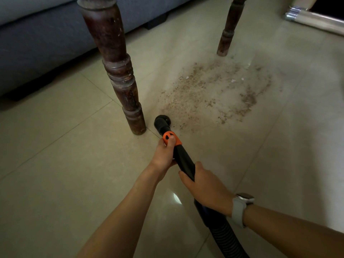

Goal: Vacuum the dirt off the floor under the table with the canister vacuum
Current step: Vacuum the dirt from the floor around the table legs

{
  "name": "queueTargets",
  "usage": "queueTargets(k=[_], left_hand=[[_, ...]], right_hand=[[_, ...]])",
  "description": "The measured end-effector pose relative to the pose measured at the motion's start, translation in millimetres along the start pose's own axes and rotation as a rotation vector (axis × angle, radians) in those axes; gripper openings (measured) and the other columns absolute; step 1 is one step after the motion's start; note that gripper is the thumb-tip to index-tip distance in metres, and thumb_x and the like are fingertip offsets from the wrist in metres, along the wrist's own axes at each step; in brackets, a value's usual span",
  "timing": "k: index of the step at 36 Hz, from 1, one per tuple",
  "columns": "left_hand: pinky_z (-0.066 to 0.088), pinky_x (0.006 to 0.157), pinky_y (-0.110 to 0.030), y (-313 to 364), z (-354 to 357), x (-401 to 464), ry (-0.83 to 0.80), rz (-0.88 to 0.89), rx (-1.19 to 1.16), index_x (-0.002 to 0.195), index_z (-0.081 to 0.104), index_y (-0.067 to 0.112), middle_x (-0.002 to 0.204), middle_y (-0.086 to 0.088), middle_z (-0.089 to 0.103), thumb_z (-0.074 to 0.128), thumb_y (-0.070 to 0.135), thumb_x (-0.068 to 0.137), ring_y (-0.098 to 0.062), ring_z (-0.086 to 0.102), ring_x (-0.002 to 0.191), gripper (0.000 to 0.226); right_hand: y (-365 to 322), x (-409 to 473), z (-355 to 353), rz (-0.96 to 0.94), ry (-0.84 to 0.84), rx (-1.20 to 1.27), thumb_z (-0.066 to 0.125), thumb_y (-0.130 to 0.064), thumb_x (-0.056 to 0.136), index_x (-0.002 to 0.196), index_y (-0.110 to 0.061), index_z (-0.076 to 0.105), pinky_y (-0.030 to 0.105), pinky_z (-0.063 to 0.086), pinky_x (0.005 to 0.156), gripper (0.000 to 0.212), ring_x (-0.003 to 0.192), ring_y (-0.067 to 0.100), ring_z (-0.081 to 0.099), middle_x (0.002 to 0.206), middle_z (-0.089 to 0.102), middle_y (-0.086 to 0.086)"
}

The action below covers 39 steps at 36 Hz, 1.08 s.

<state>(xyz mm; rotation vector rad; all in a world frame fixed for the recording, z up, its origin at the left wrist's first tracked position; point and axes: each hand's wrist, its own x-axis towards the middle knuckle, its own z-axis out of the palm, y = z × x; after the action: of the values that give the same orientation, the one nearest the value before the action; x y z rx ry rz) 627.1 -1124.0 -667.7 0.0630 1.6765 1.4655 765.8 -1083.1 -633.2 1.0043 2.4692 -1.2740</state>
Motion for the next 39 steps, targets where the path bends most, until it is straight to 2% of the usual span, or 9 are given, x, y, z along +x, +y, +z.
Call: queueTargets(k=[6,15,19,22,24,28,32,35,39], left_hand=[[0.053,0.064,-0.027,-11.1,14.4,-19.7,-0.021,0.005,0.011,0.129,0.041,0.01,0.106,-0.01,0.057,0.04,0.036,0.101,-0.022,0.062,0.092,0.039],[0.054,0.061,-0.027,-24.1,43.1,-47.3,-0.053,-0.023,0.002,0.13,0.039,0.01,0.102,-0.009,0.057,0.04,0.034,0.101,-0.02,0.063,0.089,0.038],[0.054,0.06,-0.025,-33.7,57.6,-59.0,-0.097,-0.035,0.012,0.13,0.037,0.011,0.109,-0.01,0.057,0.04,0.035,0.101,-0.021,0.063,0.092,0.038],[0.054,0.057,-0.023,-38.5,68.6,-63.4,-0.103,-0.047,0.022,0.13,0.035,0.012,0.118,-0.013,0.054,0.039,0.035,0.101,-0.022,0.061,0.098,0.038],[0.054,0.058,-0.024,-39.7,75.5,-63.1,-0.113,-0.051,0.033,0.13,0.036,0.01,0.115,-0.013,0.055,0.039,0.034,0.101,-0.022,0.061,0.096,0.038],[0.054,0.06,-0.026,-36.1,87.2,-57.9,-0.155,-0.051,0.074,0.13,0.037,0.009,0.11,-0.012,0.056,0.04,0.032,0.101,-0.021,0.062,0.091,0.037],[0.053,0.058,-0.026,-30.0,94.2,-50.3,-0.17,-0.052,0.09,0.129,0.037,0.01,0.104,-0.01,0.057,0.039,0.031,0.101,-0.019,0.062,0.085,0.035],[0.054,0.062,-0.029,-27.5,97.2,-44.9,-0.162,-0.047,0.107,0.13,0.036,0.012,0.107,-0.013,0.058,0.039,0.031,0.101,-0.02,0.062,0.086,0.035],[0.055,0.068,-0.032,-28.5,97.9,-37.9,-0.12,-0.024,0.129,0.13,0.036,0.01,0.112,-0.014,0.058,0.041,0.033,0.1,-0.024,0.063,0.091,0.037]], right_hand=[[12.3,-23.2,-4.3,0.03,0.0,-0.007,0.046,-0.049,0.095,0.099,-0.018,0.042,0.028,0.045,0.054,0.032,0.057,0.013,0.052,0.073,0.053,-0.002],[39.7,-55.3,-15.9,0.047,0.003,-0.004,0.046,-0.048,0.095,0.092,-0.024,0.038,0.013,0.034,0.046,0.026,0.056,0.006,0.049,0.074,0.052,-0.006],[54.3,-72.3,-19.8,0.062,0.023,0.004,0.046,-0.048,0.095,0.086,-0.028,0.036,0.013,0.032,0.046,0.024,0.056,0.004,0.048,0.072,0.051,-0.008],[62.7,-81.9,-22.0,0.086,0.027,-0.002,0.044,-0.048,0.096,0.092,-0.024,0.039,0.015,0.035,0.047,0.025,0.054,0.005,0.048,0.072,0.052,-0.006],[66.6,-85.5,-23.3,0.105,0.041,0.0,0.043,-0.047,0.097,0.093,-0.022,0.039,0.014,0.035,0.044,0.026,0.051,0.005,0.047,0.07,0.052,-0.005],[72.5,-84.6,-26.0,0.134,0.093,0.015,0.043,-0.048,0.096,0.096,-0.018,0.041,0.021,0.041,0.049,0.03,0.053,0.008,0.049,0.07,0.053,-0.003],[74.6,-78.7,-28.2,0.147,0.113,0.055,0.044,-0.047,0.096,0.097,-0.015,0.043,0.023,0.044,0.051,0.032,0.054,0.011,0.051,0.072,0.056,0.001],[74.8,-73.2,-31.6,0.15,0.084,0.135,0.046,-0.045,0.096,0.098,-0.013,0.043,0.033,0.05,0.058,0.032,0.059,0.017,0.055,0.076,0.058,0.006],[77.4,-65.5,-35.0,0.147,0.051,0.206,0.048,-0.044,0.095,0.097,-0.014,0.044,0.04,0.054,0.063,0.03,0.062,0.023,0.06,0.078,0.062,0.012]])
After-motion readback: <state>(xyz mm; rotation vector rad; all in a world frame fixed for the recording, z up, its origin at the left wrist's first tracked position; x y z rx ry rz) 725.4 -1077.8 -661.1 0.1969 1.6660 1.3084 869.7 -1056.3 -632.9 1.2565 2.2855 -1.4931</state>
